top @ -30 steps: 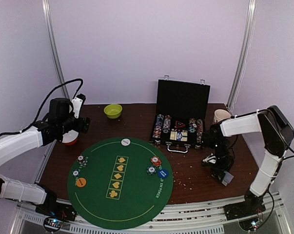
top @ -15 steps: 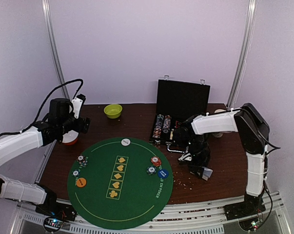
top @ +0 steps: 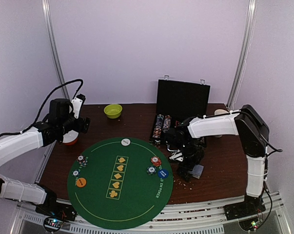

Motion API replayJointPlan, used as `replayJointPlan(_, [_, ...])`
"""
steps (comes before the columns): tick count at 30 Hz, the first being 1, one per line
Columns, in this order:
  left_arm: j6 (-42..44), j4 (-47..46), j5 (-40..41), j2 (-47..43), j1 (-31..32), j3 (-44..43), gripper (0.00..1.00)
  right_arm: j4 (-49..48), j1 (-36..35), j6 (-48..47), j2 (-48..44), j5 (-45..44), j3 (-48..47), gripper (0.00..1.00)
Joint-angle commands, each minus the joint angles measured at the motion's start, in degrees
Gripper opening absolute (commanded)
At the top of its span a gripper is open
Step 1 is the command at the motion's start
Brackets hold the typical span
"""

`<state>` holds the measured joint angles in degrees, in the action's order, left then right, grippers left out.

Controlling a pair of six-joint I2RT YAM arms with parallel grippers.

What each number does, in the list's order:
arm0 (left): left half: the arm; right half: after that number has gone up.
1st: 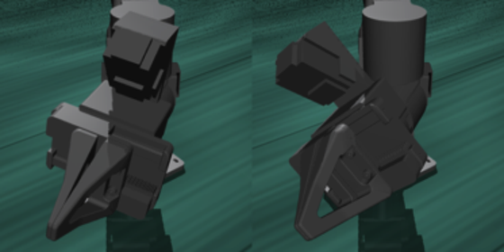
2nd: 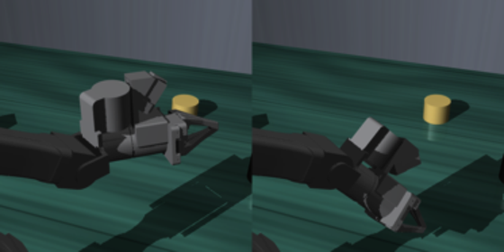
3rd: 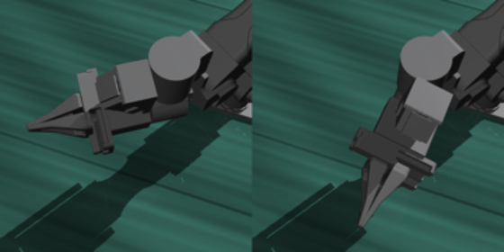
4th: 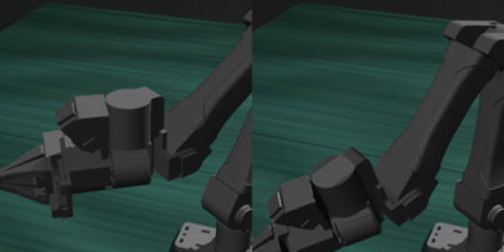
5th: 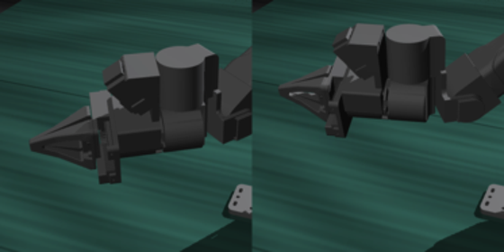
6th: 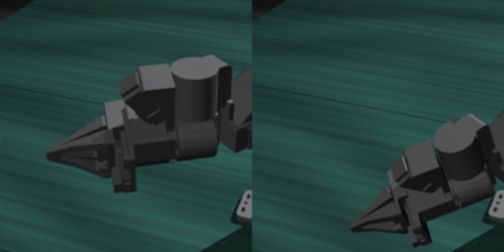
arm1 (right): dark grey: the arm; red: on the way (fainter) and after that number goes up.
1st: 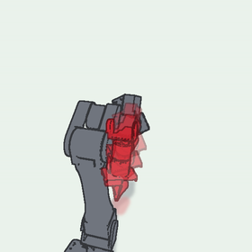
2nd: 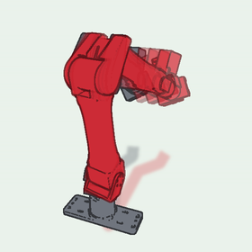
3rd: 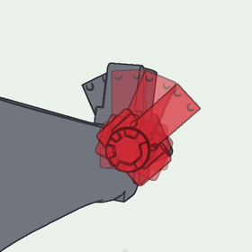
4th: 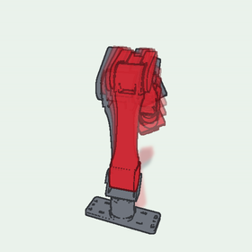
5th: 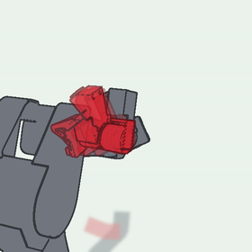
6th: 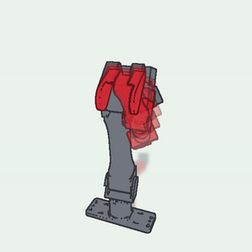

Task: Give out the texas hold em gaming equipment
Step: Position the face-down deck piles at the center of the board, then pick up the face-down deck piles from the center of the board.

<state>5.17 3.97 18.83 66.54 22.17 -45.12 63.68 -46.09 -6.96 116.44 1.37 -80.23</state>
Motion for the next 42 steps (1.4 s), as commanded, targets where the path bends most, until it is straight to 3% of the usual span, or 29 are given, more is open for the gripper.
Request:
replayJointPlan(1, [1.0,-3.3,0.5,-0.4,-0.3,0.7,0.98,-13.2,-0.1,4.6,-6.6,-0.8,6.8,1.00])
replayJointPlan(16, [2.6,-3.7,1.7,-1.4,-0.3,1.0,0.98,-17.2,3.2,-2.7,-16.8,-3.4,22.1,0.96])
replayJointPlan(28, [3.3,-3.7,3.1,-0.5,-0.3,1.1,0.98,-24.0,2.9,-5.9,-17.9,1.6,23.9,0.88])
replayJointPlan(33, [3.4,-3.5,3.1,-0.4,-0.3,1.0,0.98,-23.6,2.9,-6.3,-17.5,0.8,24.2,0.79])
replayJointPlan(37, [3.5,-3.6,3.0,-0.5,-0.3,1.0,0.98,-22.8,2.9,-6.2,-17.4,0.1,24.3,0.55])
replayJointPlan(42, [3.2,-3.7,2.2,-0.7,-0.3,0.9,0.98,-21.5,2.7,-6.5,-19.2,-1.0,23.0,0.52])
